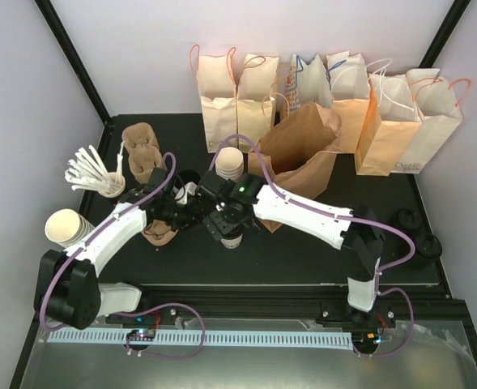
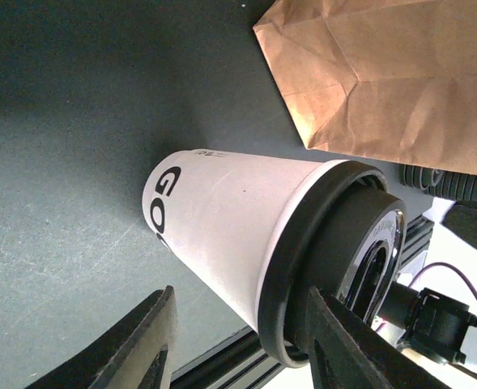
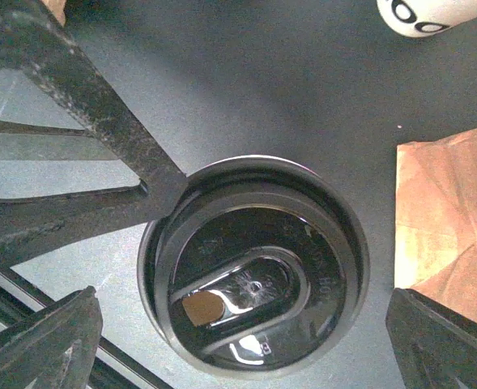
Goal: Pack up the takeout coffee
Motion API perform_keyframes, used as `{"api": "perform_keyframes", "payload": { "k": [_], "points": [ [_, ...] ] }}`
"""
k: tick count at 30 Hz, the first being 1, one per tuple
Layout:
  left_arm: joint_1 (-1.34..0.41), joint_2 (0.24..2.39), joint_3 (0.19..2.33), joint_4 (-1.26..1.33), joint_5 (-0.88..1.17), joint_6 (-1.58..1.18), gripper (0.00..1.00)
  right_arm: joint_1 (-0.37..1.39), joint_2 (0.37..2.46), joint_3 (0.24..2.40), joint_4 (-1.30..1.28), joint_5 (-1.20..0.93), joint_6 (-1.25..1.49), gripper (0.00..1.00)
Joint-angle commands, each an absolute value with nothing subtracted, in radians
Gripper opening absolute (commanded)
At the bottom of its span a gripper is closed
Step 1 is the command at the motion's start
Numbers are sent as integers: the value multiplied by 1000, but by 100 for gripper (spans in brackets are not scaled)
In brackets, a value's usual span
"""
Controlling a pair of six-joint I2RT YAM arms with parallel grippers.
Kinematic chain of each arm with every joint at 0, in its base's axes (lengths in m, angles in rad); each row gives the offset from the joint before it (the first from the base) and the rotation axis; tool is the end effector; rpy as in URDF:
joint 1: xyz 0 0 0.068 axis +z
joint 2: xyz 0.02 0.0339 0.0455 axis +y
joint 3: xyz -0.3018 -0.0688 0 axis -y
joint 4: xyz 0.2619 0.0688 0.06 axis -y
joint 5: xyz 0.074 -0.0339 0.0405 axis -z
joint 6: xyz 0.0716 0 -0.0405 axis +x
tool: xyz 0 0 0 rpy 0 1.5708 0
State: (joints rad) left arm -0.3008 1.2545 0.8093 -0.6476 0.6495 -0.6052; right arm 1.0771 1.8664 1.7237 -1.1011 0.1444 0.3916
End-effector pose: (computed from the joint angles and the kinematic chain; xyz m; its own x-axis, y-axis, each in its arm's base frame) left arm 0.2246 -0.1150 0.2254 -0.9828 -0.1695 -0.0728 -0.0699 0.7074 -0.7033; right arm 0.2092 0.3669 0.2872 -0.7390 -0.5763 -0.3489 -0.6139 0.7894 -0.0034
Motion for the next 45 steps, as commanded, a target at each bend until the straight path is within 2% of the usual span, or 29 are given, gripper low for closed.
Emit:
{"api": "perform_keyframes", "payload": {
  "k": [1,15,31,45],
  "points": [
    [-293,1274,819,-607,692,-608,46,1072,1909,1722,-1114,125,407,97],
    [-291,1327,793,-570,694,-597,38,1067,1949,1735,-1131,152,411,80],
    [-291,1359,762,-547,692,-589,34,1058,1985,1735,-1141,147,407,74],
    [-291,1385,695,-505,695,-602,32,1056,1962,1644,-1110,110,410,66]
  ]
}}
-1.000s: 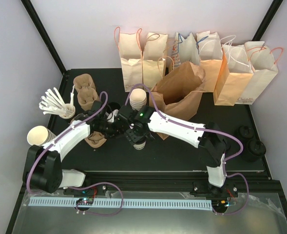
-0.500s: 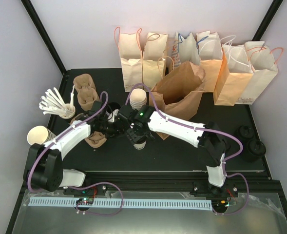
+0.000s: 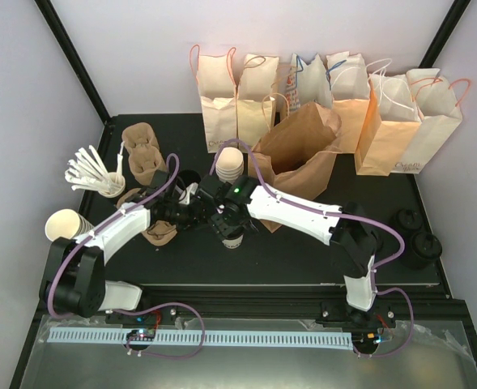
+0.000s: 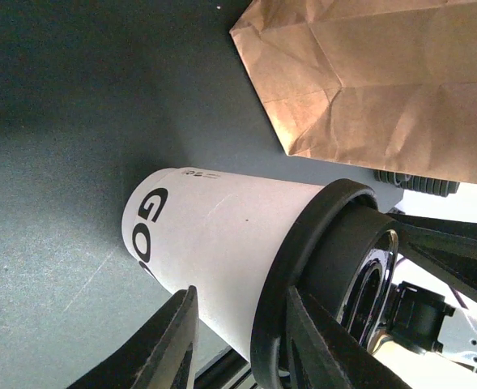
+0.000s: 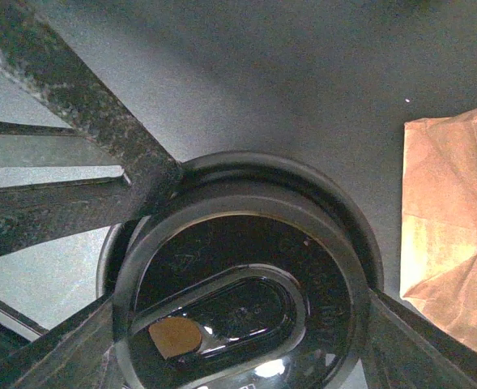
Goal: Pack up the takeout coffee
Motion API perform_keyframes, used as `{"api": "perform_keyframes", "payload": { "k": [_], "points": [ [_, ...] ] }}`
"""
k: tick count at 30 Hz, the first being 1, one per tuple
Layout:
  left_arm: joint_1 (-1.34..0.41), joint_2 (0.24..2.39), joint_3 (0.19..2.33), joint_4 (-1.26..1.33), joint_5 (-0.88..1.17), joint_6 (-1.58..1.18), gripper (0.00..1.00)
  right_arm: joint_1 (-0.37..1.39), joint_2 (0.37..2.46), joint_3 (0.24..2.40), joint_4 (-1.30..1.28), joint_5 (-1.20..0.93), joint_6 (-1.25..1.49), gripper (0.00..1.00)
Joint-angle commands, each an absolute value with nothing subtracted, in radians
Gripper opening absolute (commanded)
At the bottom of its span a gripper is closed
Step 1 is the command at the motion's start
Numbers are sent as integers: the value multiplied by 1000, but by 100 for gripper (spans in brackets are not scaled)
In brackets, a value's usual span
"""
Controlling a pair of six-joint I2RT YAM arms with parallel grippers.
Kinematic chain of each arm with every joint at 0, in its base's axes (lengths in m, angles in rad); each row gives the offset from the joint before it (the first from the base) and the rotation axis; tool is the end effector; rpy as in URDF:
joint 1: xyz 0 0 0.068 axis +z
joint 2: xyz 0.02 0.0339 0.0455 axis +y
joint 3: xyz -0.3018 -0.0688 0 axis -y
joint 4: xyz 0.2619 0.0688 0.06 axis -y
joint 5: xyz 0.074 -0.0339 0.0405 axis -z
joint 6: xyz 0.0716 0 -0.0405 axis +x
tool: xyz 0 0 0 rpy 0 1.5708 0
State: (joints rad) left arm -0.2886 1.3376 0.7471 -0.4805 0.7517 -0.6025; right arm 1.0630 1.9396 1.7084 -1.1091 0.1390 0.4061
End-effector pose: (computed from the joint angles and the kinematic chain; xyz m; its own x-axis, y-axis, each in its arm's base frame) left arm 0.2370 -0.1214 0.2003 -0.9889 -0.1383 -0.0552 -0.0470 0.6418 -0.7654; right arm 0.2180 0.3714 0.2523 -0.7707 -0.5804 -0.2632 -0.5939 0.8039 -0.0337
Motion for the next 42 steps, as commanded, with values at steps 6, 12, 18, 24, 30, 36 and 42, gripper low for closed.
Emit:
{"api": "perform_keyframes", "payload": {
  "k": [6,12,18,24,30,36,42],
  "points": [
    [-291,1395,656,-463,705,-627,32,1057,1957,1613,-1106,112,411,66],
    [-293,1394,613,-424,709,-650,32,1057,1966,1606,-1113,121,408,66],
    [-297,1371,554,-356,706,-688,32,1058,1954,1562,-1110,160,422,66],
    [-326,1348,507,-288,693,-733,32,1060,1935,1501,-1089,199,426,65],
    [-353,1370,493,-273,668,-738,32,1061,1939,1488,-1091,219,423,65],
    [-355,1298,550,-326,695,-731,38,1060,1907,1474,-1084,201,433,64],
    [-354,1187,589,-344,783,-797,45,1058,1890,1466,-1074,199,436,64]
  ]
}}
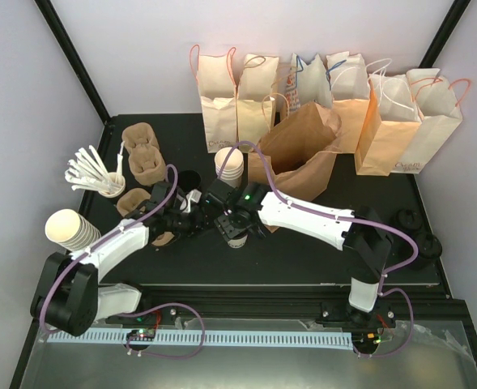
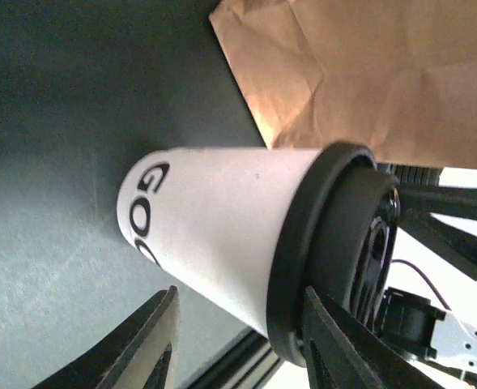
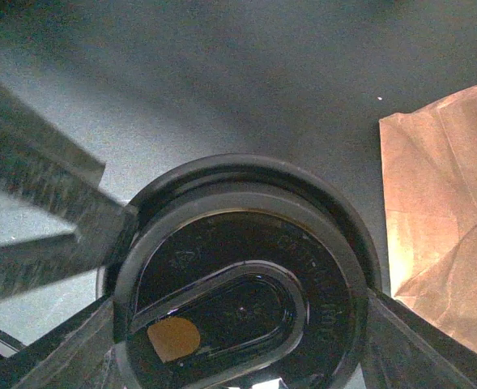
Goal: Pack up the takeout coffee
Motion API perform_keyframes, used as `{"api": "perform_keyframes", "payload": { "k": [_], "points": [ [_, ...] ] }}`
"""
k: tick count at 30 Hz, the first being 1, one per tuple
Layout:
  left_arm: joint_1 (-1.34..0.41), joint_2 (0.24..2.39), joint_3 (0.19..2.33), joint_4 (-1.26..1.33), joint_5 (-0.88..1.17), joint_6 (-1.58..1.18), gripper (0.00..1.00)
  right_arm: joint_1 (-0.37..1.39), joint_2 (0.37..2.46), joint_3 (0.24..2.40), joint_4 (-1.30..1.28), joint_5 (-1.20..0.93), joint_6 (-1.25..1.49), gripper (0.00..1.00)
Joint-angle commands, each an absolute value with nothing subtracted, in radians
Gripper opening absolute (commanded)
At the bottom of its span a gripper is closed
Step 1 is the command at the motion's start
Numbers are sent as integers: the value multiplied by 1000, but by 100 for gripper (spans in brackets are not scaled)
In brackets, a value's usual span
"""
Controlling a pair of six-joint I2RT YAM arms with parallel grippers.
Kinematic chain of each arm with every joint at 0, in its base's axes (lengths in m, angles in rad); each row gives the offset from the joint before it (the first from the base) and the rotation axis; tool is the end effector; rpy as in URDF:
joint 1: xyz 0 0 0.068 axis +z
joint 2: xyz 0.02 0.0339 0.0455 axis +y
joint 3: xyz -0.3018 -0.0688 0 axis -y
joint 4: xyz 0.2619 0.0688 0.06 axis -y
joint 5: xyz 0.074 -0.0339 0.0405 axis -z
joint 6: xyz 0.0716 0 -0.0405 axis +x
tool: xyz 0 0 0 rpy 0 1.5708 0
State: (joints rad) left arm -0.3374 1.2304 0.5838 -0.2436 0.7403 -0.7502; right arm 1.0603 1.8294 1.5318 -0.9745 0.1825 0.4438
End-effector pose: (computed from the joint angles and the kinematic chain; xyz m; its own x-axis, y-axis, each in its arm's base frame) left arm 0.2145 -0.1264 0.1895 -0.9762 -0.1909 -0.1029 -0.0282 0.5823 -0.8125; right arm 0.2105 0.3493 0.2478 -0.7789 -0.5268 -0.3402 -0.5508 0.8341 -0.0303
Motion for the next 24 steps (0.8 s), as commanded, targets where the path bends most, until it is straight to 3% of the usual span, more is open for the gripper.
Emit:
{"api": "perform_keyframes", "payload": {
  "k": [1,7,24],
  "points": [
    [-354,1180,580,-331,801,-814,44,1058,1892,1469,-1073,199,435,64],
    [-355,1171,519,-310,844,-835,39,1057,1906,1502,-1076,192,427,63],
    [-354,1258,501,-129,854,-836,39,1057,1910,1514,-1073,160,421,63]
  ]
}}
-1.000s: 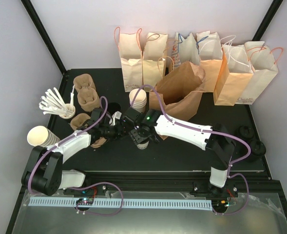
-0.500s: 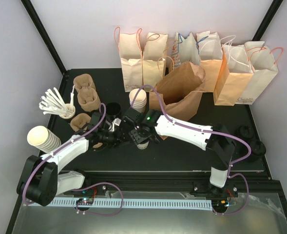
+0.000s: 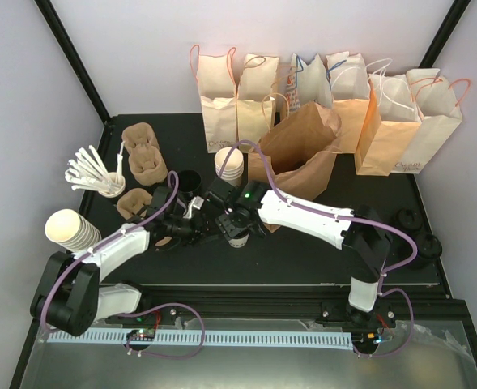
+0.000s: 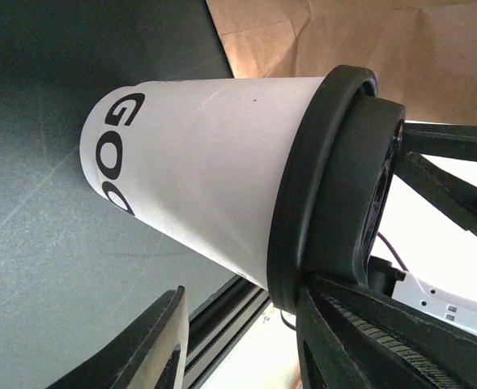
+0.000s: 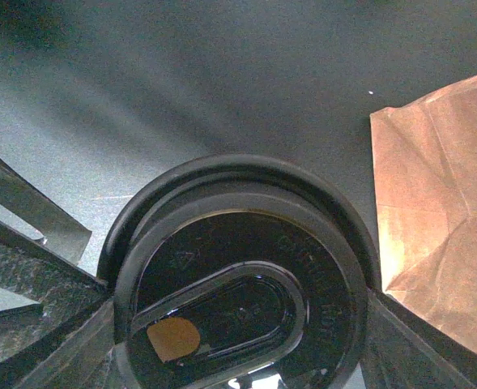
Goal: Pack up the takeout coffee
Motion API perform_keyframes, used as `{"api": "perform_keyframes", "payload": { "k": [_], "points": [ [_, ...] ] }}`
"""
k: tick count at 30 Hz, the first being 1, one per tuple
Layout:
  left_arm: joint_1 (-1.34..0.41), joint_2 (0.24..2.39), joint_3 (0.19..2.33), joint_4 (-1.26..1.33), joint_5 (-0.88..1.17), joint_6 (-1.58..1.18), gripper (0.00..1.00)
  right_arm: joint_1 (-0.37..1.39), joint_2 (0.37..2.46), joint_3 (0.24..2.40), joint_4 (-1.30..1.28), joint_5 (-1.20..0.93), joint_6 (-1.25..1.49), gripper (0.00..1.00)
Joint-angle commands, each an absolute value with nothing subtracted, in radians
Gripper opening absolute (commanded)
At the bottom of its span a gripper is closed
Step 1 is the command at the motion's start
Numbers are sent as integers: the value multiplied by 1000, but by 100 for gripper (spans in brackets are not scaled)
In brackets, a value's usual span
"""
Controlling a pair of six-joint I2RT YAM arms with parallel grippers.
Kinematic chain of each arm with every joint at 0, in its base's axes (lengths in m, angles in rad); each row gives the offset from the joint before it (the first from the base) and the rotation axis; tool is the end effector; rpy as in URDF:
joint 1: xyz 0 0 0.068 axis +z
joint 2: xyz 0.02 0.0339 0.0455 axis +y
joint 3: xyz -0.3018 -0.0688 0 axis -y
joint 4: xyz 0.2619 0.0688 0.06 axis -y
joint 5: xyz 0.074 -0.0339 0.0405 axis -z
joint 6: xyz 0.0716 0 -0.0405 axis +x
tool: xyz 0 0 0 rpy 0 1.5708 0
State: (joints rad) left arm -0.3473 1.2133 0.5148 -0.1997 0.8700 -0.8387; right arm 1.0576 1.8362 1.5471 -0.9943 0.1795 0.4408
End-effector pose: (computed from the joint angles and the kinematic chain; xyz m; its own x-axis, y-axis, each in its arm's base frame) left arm 0.1961 -0.1292 0.1798 -0.9879 -0.1525 0.0282 -0.1011 0.4950 -0.8630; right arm 0.2116 0.3494 0.2491 -0.7809 -0.5307 -0.3294 -0.5519 0.8332 -0.0339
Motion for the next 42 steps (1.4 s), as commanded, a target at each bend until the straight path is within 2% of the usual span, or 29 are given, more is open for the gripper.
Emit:
{"api": "perform_keyframes", "payload": {
  "k": [1,11,26,36,42],
  "points": [
    [-356,1267,504,-128,849,-829,38,1056,1909,1515,-1073,158,422,63],
    [-369,1328,608,-437,655,-683,38,1057,1914,1495,-1078,162,423,63],
    [-412,1422,646,-584,497,-661,37,1057,1920,1443,-1065,138,428,63],
    [-422,1471,629,-588,472,-641,35,1057,1926,1433,-1072,137,417,63],
    [-425,1404,637,-552,606,-650,36,1057,1883,1430,-1069,155,366,62]
  ]
}}
